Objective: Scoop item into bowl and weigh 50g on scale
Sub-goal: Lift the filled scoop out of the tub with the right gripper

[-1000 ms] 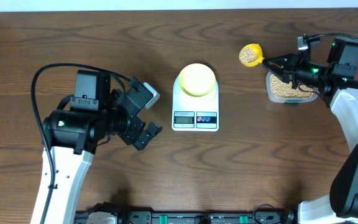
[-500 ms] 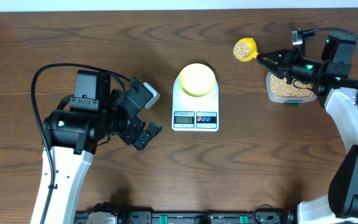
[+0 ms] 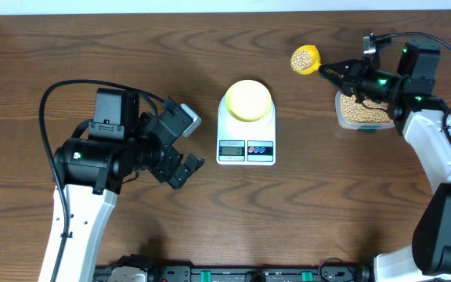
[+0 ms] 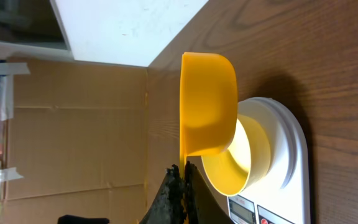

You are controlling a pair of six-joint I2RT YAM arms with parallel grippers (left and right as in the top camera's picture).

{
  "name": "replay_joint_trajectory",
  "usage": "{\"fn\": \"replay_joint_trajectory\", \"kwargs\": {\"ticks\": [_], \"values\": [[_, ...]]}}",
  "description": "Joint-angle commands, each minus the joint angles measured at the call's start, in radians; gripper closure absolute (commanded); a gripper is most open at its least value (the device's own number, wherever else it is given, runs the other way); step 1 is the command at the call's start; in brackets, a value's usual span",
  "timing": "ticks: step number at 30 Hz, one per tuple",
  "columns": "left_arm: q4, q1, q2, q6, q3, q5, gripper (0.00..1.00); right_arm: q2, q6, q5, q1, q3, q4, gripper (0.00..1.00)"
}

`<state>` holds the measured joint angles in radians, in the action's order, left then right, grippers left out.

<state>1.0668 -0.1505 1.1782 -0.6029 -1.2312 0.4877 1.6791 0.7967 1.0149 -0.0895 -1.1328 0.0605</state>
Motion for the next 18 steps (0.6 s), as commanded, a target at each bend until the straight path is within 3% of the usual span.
{"fn": "replay_joint_trajectory", "kwargs": {"ticks": [1,8,13,18], "values": [[0.002,0.003,-0.002,-0.006,0.003,-0.006,0.00,0.009,0.003,-0.058,0.023,0.000,-0.006,0.99],[0.002,0.003,-0.002,-0.006,0.003,-0.006,0.00,0.008,-0.050,-0.119,0.053,0.000,-0.027,0.99],[0.002,0.003,-0.002,-0.006,0.003,-0.006,0.00,0.008,-0.194,-0.127,0.074,0.000,-0.027,0.99],[0.002,0.003,-0.002,-0.006,0.003,-0.006,0.00,0.009,-0.239,-0.142,0.085,0.000,-0.027,0.99]]}}
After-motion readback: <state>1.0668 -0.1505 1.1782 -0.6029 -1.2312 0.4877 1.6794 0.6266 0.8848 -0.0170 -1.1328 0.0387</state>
